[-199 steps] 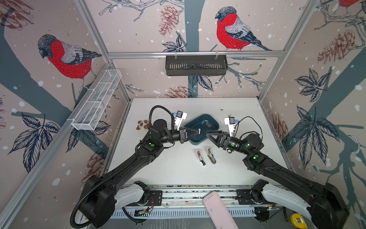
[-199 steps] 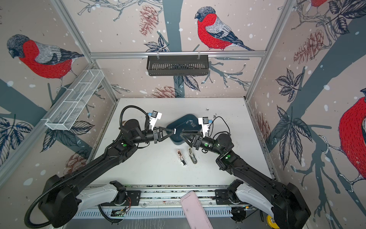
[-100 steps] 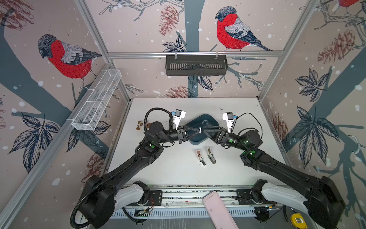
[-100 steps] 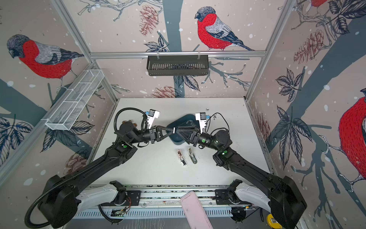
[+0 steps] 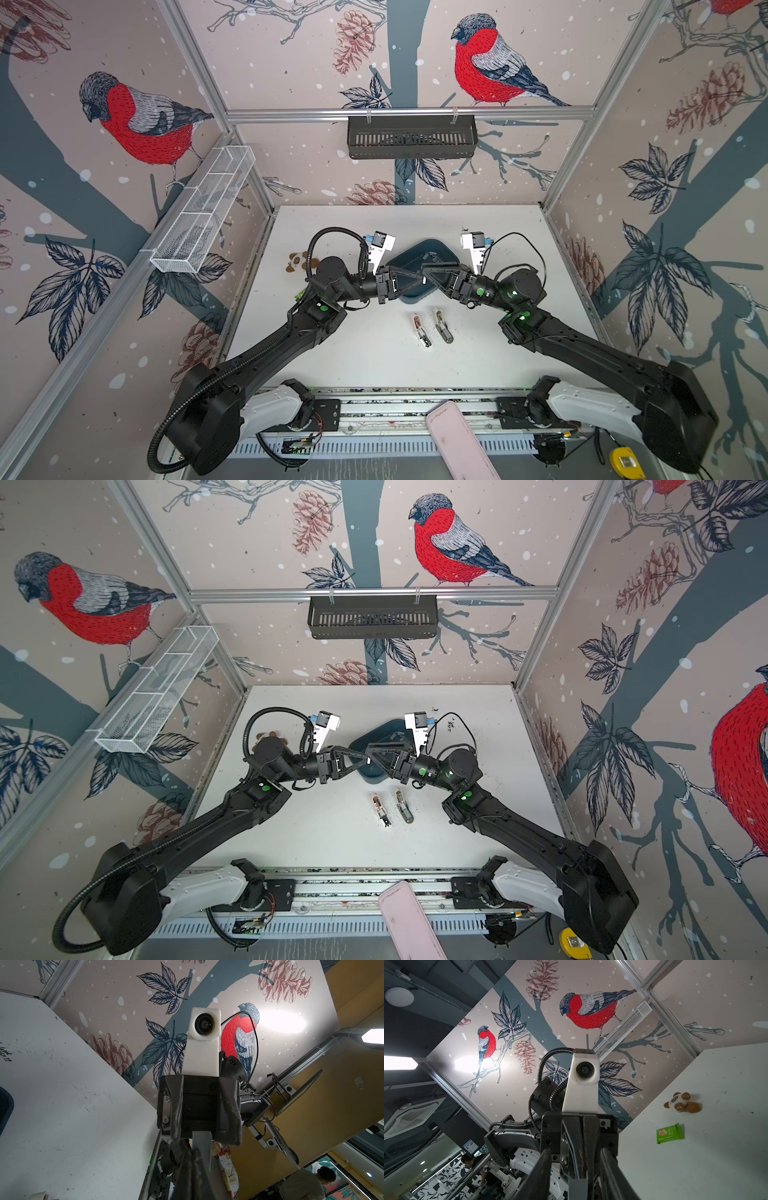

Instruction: Load the staples into the stapler

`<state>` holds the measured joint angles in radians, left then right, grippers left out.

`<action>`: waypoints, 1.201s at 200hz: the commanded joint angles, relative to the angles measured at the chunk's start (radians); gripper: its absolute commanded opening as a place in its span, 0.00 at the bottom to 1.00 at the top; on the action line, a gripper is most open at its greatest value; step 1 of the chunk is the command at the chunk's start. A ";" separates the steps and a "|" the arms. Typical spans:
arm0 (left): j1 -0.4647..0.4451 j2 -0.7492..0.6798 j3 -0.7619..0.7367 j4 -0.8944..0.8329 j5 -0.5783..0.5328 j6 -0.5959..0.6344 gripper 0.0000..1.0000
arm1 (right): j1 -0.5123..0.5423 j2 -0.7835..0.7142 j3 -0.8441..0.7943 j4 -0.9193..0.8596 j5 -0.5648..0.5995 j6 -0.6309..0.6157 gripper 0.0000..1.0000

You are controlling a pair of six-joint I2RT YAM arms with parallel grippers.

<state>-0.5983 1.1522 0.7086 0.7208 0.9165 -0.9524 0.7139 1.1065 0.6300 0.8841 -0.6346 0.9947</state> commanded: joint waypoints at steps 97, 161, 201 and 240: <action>-0.002 0.000 0.013 0.022 0.002 0.026 0.00 | 0.002 0.008 0.007 0.028 -0.001 -0.001 0.29; -0.002 -0.008 0.016 0.005 0.001 0.038 0.00 | 0.002 0.012 0.007 0.027 0.000 -0.002 0.22; -0.001 -0.008 0.024 -0.022 -0.004 0.055 0.00 | 0.003 0.013 0.008 0.021 -0.001 -0.003 0.18; 0.006 -0.014 0.037 -0.068 -0.012 0.075 0.19 | 0.002 0.013 0.010 0.013 -0.002 -0.006 0.17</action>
<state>-0.5976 1.1469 0.7284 0.6617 0.9119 -0.9028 0.7158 1.1198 0.6315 0.8833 -0.6342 0.9939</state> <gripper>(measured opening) 0.082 0.173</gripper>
